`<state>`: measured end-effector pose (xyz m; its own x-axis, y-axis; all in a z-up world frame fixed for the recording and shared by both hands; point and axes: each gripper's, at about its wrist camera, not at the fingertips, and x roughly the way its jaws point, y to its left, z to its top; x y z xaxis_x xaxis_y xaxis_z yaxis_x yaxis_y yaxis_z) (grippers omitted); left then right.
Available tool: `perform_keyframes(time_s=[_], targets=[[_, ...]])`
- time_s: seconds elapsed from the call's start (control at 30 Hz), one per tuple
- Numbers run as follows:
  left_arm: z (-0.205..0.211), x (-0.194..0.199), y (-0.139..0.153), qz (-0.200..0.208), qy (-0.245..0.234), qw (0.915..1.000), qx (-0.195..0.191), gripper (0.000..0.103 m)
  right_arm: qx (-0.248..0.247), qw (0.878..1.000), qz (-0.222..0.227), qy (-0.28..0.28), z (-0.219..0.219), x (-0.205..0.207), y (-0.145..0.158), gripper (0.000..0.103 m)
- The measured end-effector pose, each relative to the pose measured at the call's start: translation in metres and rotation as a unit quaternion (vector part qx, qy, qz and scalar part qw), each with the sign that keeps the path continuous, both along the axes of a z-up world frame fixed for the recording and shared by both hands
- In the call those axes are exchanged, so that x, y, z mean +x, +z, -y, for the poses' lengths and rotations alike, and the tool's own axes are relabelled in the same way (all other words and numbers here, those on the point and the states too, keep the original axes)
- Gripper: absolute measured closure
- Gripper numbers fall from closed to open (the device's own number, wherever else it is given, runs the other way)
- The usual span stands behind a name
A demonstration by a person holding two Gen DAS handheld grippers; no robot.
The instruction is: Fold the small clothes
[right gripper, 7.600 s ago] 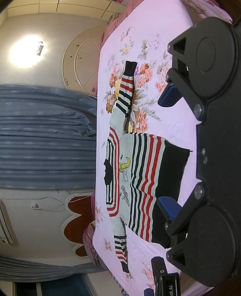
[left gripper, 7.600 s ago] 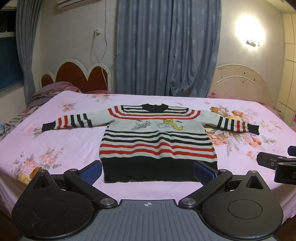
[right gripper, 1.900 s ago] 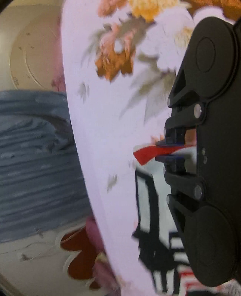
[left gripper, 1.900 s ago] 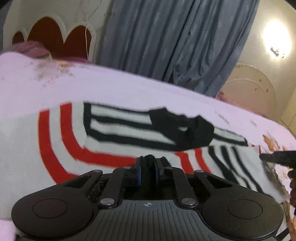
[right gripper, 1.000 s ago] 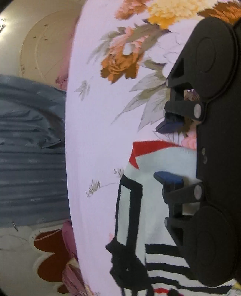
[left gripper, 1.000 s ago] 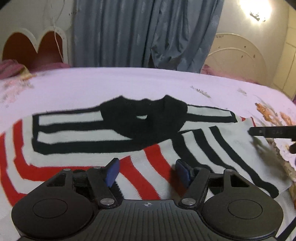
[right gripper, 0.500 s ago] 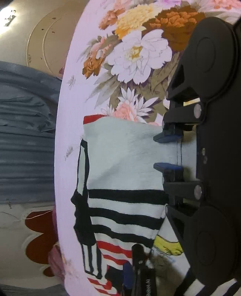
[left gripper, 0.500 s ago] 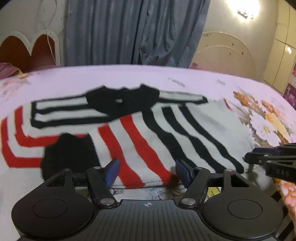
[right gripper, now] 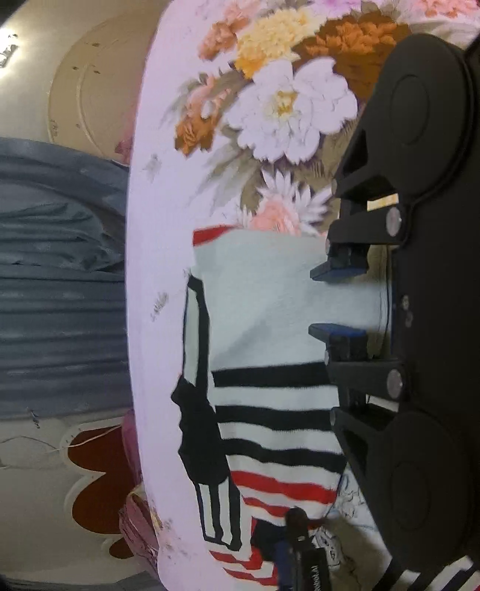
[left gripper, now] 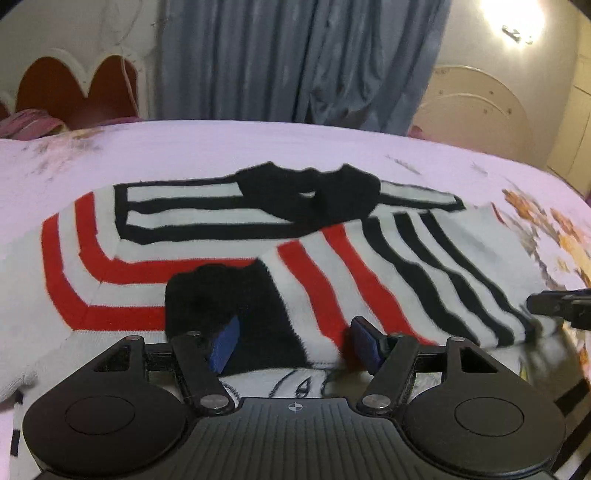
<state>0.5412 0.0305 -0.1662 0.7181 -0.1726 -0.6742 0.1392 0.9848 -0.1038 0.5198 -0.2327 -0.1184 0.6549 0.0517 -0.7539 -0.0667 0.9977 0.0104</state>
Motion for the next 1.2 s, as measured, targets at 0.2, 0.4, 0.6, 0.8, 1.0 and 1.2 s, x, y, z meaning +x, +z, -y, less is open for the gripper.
perform_keyframes(time_s=[0.2,0.4,0.6,0.8,1.0,1.2], targets=[[-0.006,-0.013,0.011,0.010,0.002,0.9999,0.000,0.037,-0.005,1.000,0.007,-0.001,-0.020,-0.007,0.004,0.075],[-0.041,-0.037,0.018,0.021,0.025,0.9994,-0.007,0.033,0.016,0.999,0.029,0.005,-0.042,-0.023,0.015,0.074],[-0.083,-0.056,0.020,0.025,0.068,0.9973,-0.007,0.017,0.024,0.999,0.029,0.031,-0.075,-0.020,0.017,0.070],[-0.119,-0.067,0.022,0.031,0.109,0.9935,-0.013,0.017,0.021,0.997,0.029,0.062,-0.113,-0.014,0.020,0.070],[-0.144,-0.076,0.019,0.029,0.134,0.9905,-0.011,0.017,0.015,0.996,0.028,0.081,-0.141,-0.008,0.019,0.070],[-0.178,-0.086,0.014,0.028,0.176,0.9840,-0.008,0.017,0.009,0.995,0.028,0.095,-0.160,-0.006,0.018,0.069]])
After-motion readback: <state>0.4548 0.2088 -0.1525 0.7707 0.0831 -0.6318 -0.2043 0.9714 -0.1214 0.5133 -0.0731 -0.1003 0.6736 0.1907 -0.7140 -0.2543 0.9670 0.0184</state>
